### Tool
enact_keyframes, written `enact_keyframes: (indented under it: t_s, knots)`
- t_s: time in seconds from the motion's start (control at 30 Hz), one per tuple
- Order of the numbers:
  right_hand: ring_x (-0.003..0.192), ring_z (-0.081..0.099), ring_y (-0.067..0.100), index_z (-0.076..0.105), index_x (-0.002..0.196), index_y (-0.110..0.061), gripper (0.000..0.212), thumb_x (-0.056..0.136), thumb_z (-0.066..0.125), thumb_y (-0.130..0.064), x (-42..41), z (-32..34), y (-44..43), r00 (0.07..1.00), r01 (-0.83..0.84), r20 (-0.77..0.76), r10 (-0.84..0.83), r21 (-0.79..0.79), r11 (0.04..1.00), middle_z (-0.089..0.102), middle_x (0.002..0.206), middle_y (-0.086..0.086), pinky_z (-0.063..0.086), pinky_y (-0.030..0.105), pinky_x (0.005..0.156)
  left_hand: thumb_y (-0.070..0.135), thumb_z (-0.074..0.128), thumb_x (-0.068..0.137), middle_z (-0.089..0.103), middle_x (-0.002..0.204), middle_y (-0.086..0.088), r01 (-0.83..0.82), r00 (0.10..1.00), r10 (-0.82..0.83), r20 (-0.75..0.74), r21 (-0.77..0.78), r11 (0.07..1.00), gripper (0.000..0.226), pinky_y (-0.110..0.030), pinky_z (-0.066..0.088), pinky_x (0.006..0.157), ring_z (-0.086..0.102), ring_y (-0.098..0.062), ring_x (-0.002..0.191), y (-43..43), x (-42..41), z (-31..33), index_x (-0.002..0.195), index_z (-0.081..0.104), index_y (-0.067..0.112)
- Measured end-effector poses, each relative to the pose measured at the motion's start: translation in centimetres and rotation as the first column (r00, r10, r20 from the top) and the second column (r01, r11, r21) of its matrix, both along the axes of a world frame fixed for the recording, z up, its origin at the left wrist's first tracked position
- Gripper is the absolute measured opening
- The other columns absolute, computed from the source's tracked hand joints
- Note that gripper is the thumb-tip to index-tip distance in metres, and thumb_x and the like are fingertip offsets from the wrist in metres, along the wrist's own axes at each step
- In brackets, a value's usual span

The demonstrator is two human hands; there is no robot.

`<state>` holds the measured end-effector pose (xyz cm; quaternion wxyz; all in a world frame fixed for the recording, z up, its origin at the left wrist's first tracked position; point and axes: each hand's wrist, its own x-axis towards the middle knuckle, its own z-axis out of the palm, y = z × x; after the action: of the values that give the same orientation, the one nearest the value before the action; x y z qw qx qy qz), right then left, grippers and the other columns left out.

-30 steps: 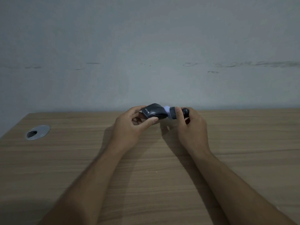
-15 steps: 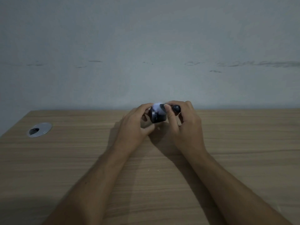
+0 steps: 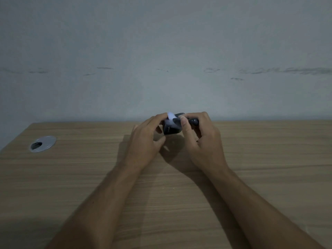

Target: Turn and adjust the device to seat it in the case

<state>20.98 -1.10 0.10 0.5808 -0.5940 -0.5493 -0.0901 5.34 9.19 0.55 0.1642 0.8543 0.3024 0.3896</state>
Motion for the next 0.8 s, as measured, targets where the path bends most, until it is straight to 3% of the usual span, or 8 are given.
enact_keyframes:
  t_s: [0.13,0.23,0.3,0.4,0.5,0.6,0.7,0.8]
  knots:
    - [0.09,0.071,0.018,0.079,0.121,-0.017,0.019,0.112,0.067,-0.028,1.4,-0.4,-0.1,0.972,0.173,-0.146,-0.186,-0.096,0.98,0.075,0.107,0.0,0.054,0.03,0.082,0.023,0.094,0.084,0.08,0.121,0.011,0.088,0.989,-0.074,0.127,-0.11,0.99,0.062,-0.021,0.057,0.097,0.074,-0.008,0.101,-0.1,0.0,-0.2,0.142,0.07,0.027]
    - [0.074,0.065,0.006,0.081,0.118,-0.024,0.023,0.113,0.063,-0.038,2.1,-0.9,-0.1,0.948,0.152,-0.247,-0.199,-0.198,0.968,0.076,0.096,-0.009,0.047,0.024,0.071,0.039,0.095,0.083,0.081,0.106,0.018,0.061,0.983,-0.015,0.185,-0.243,0.968,0.06,-0.001,0.048,0.085,0.074,0.002,0.098,0.1,-0.1,-0.4,0.138,0.071,0.036]
    - [0.067,0.061,0.005,0.08,0.113,-0.026,0.022,0.113,0.063,-0.039,2.0,-0.9,0.0,0.951,0.094,-0.273,-0.145,-0.194,0.977,0.074,0.086,-0.012,0.043,0.017,0.066,0.046,0.094,0.082,0.083,0.106,0.017,0.064,0.97,0.025,0.244,-0.351,0.934,0.058,-0.008,0.053,0.087,0.075,0.003,0.094,0.4,-0.2,-0.5,0.134,0.072,0.038]
    - [0.071,0.063,0.004,0.078,0.111,-0.024,0.019,0.113,0.063,-0.036,1.5,-0.7,0.0,0.962,-0.012,-0.273,-0.027,-0.141,0.99,0.076,0.087,-0.009,0.048,0.02,0.066,0.045,0.095,0.081,0.086,0.106,0.01,0.117,0.941,0.054,0.333,-0.473,0.873,0.054,-0.039,0.065,0.092,0.079,-0.007,0.093,0.9,-0.2,-0.6,0.129,0.076,0.033]
    - [0.073,0.065,0.001,0.078,0.108,-0.022,0.019,0.114,0.063,-0.033,1.0,-0.9,0.1,0.965,-0.081,-0.258,0.043,-0.135,0.988,0.077,0.086,-0.009,0.05,0.02,0.068,0.042,0.095,0.081,0.087,0.104,0.007,0.15,0.93,0.059,0.364,-0.521,0.84,0.05,-0.047,0.066,0.092,0.082,-0.009,0.091,1.3,0.0,-0.9,0.126,0.078,0.029]
    - [0.073,0.067,0.002,0.081,0.107,-0.024,0.02,0.113,0.064,-0.033,1.0,-1.1,0.4,0.954,-0.036,-0.3,-0.01,-0.148,0.988,0.079,0.087,-0.009,0.05,0.019,0.068,0.043,0.094,0.081,0.088,0.101,0.003,0.188,0.905,0.084,0.417,-0.569,0.8,0.045,-0.049,0.065,0.093,0.081,-0.012,0.089,1.5,0.1,-1.2,0.121,0.081,0.028]
    - [0.076,0.07,0.003,0.084,0.107,-0.027,0.024,0.112,0.063,-0.037,1.8,-1.1,0.6,0.914,0.044,-0.388,-0.121,-0.203,0.978,0.081,0.088,-0.011,0.049,0.017,0.069,0.052,0.094,0.079,0.088,0.098,0.0,0.216,0.89,0.099,0.444,-0.605,0.766,0.044,-0.04,0.062,0.088,0.08,-0.011,0.085,1.9,0.0,-1.3,0.116,0.083,0.032]
    - [0.081,0.073,0.006,0.085,0.106,-0.027,0.025,0.112,0.063,-0.038,2.0,-1.1,0.7,0.904,0.039,-0.409,-0.123,-0.207,0.977,0.083,0.092,-0.013,0.052,0.021,0.073,0.054,0.094,0.078,0.087,0.097,-0.002,0.23,0.891,0.092,0.445,-0.617,0.753,0.045,-0.034,0.057,0.078,0.077,-0.009,0.08,1.9,0.1,-1.3,0.116,0.083,0.032]
